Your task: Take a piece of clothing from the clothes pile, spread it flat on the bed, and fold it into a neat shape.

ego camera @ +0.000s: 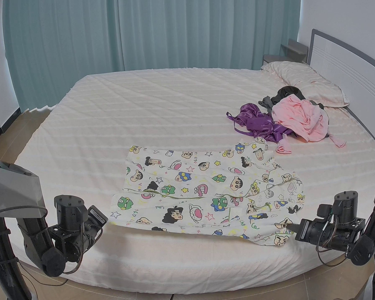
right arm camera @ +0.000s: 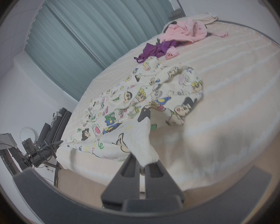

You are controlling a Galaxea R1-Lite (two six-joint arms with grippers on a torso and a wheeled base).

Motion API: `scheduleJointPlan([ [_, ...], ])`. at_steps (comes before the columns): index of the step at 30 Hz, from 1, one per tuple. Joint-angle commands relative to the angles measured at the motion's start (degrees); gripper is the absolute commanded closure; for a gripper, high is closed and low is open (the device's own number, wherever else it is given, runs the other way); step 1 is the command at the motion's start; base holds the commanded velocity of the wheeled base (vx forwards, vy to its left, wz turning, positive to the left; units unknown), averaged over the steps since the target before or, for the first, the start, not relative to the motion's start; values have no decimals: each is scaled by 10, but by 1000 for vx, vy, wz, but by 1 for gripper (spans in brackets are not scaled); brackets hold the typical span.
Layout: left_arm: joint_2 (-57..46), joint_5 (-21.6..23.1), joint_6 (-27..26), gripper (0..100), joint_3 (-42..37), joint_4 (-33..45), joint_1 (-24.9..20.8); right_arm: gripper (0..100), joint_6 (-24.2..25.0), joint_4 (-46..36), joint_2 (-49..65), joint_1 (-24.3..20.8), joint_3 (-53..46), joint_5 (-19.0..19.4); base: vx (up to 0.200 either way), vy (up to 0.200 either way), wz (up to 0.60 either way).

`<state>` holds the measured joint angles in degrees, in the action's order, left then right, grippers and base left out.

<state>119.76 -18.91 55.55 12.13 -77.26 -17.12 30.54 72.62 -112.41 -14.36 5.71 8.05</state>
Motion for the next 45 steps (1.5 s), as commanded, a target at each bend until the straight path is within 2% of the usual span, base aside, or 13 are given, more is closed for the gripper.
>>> scheduleJointPlan([
  [1,-24,-3,-13,100,-32,0,-16,100,0,-12,37,3,-39,1,0,0,0],
  [5,-31,-3,-17,100,-50,0,-19,100,0,-12,38,4,-57,0,0,0,0],
  [13,-39,-10,-17,100,-100,0,-56,100,-2,-107,69,1,-57,-4,0,0,0],
  [18,-36,-17,-18,100,-115,1,-64,100,-7,-164,77,-1,-57,-5,0,0,0],
  [25,-19,-23,-34,100,-121,40,-86,100,-27,-221,69,0,-57,-9,0,0,0],
  [30,-18,-24,-35,100,-121,84,-116,100,-38,-224,52,2,-57,-22,0,0,0],
  [41,21,-42,-32,100,-121,119,-120,100,-58,-223,-9,-3,-57,-22,0,0,0],
  [42,21,-41,-31,100,-121,120,-123,0,-58,-223,-9,-3,-57,-22,0,0,0],
  [44,21,-40,-29,100,-120,118,-134,0,-57,-219,-6,-2,-57,-22,0,0,0],
  [45,21,-40,-29,0,-120,118,-136,0,-57,-219,-4,-2,-57,-22,0,0,0],
])
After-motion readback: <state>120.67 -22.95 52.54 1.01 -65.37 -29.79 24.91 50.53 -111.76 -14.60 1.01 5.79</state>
